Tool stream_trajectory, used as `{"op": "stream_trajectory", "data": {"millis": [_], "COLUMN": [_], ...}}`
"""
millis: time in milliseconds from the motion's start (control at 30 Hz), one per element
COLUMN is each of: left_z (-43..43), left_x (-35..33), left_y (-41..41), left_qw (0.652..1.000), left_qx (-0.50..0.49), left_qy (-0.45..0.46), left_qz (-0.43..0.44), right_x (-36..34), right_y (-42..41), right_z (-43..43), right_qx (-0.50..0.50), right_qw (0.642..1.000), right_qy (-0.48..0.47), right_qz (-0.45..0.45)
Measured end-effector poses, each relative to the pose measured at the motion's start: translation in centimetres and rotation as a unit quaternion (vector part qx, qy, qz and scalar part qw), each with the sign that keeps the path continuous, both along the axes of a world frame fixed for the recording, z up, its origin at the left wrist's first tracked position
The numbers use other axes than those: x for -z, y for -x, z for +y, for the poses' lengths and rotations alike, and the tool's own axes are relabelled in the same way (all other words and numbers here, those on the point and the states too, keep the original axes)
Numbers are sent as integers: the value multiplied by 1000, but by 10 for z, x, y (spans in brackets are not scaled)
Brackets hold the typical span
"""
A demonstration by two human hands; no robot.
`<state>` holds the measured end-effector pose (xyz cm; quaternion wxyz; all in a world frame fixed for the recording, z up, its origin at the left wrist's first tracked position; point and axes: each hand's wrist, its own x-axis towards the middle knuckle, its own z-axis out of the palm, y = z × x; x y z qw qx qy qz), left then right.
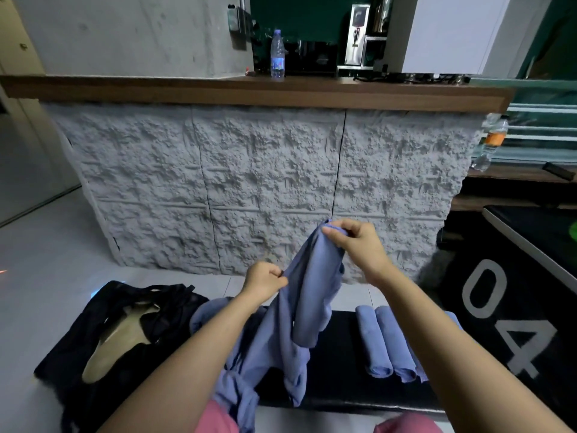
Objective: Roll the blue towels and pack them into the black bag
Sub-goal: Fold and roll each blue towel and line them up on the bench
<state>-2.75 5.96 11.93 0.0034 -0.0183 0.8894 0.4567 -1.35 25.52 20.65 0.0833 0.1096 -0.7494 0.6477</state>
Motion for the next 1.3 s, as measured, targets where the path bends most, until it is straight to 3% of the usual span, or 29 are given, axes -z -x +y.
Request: {"op": "stream_trajectory", "data": {"millis": [67,133,200,267,367,467,600,833,900,1000,1100,1200,1300], "left_z": [-11,-18,-19,-15,-2,14,28,-3,-21,-50,-59,-49,-32], "left_x": [10,8,-4,-19,-39,-56,-65,-38,-25,-14,-21,-34,-43], "left_y": [1,3,6,8,8,3,-3,-8,-10,-14,-17,-18,-16], "left_qw": [998,989,971,967,976,982,986,992,993,999,972,937,918], "left_qx": [-50,-95,-106,-90,-57,17,69,66,55,35,16,-28,-49], "left_qy": [-27,-113,-213,-239,-208,-176,-128,82,93,-29,-211,-332,-385], "left_qz": [-17,-22,-20,1,35,60,86,69,52,-24,-99,-101,-81], "right_x": [-2,1,7,11,11,12,17,26,28,34,44,46,40], "right_y": [2,3,2,1,-2,-4,-1,-1,-1,2,3,0,-5], "right_z": [11,22,30,30,20,8,-2,6,15,30,37,34,24], "right_qx": [35,41,9,-39,-99,-117,-111,-47,-13,38,88,122,113], "right_qw": [999,999,1000,999,992,981,976,991,993,990,970,948,957], "right_qy": [30,18,-2,-4,-66,-152,-187,-127,-121,-138,-227,-293,-267], "right_qz": [13,16,2,-27,-44,0,12,2,-4,-20,-11,1,-7]}}
